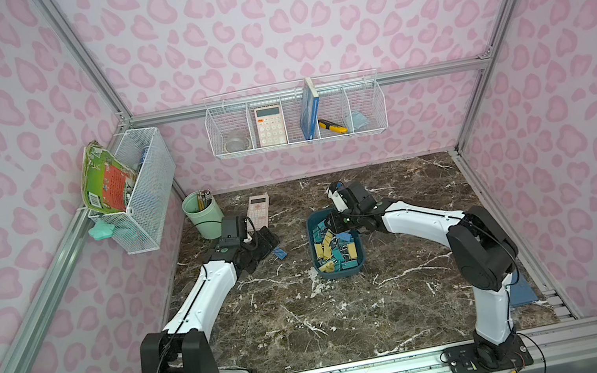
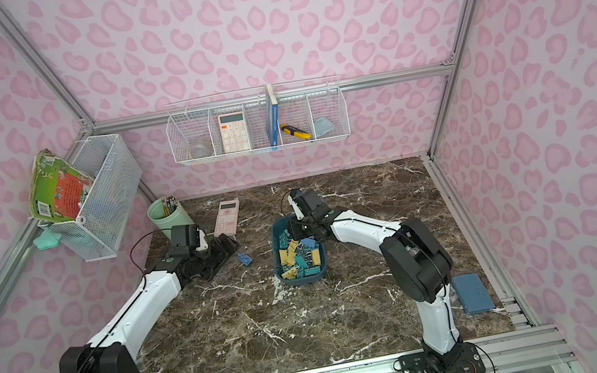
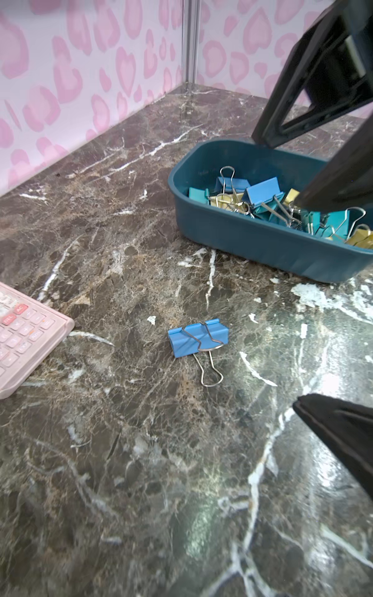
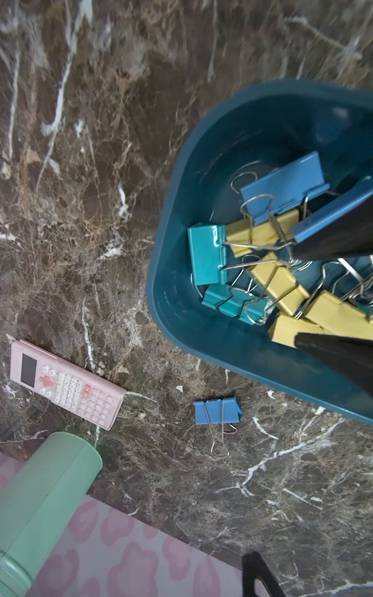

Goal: Take out the binder clips from the storage box
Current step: Place the binder clip at the center of the board, then pick up the binder clip from the storage box.

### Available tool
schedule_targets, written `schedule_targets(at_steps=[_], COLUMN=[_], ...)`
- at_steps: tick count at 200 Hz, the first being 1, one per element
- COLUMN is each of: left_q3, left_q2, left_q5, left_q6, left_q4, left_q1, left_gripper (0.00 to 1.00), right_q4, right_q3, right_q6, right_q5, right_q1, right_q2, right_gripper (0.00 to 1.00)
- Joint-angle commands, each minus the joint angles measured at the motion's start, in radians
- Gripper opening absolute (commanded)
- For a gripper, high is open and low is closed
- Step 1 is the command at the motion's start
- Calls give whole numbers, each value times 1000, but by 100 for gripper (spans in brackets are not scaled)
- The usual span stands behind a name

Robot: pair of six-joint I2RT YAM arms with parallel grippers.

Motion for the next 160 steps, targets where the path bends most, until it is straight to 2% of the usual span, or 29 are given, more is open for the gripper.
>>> schedule_targets(at_steps=[1, 40, 100, 124, 160], left_q3=[-19, -85, -141, -135, -129], left_q2=[-67, -203, -383, -412, -435], left_q5=[-31, -19, -106, -135, -155], left_q6=[-30, -39, -19, -10, -5], left_q4=[-54, -35, -77, -112, -136], left_q1=[0, -2, -3, -2, -2], left_gripper=[99, 99, 99, 99, 99], right_q4=[-40, -73, -80, -80, -67], right_q3=[58, 152, 221, 224, 217], right_q6=[38, 73, 98, 104, 102], right_q5=[-42, -66, -131, -140, -141], right_q1=[-4, -17, -18, -14, -11], right_q2=[53, 152, 231, 245, 216], right_gripper=[39, 29, 28, 22, 6])
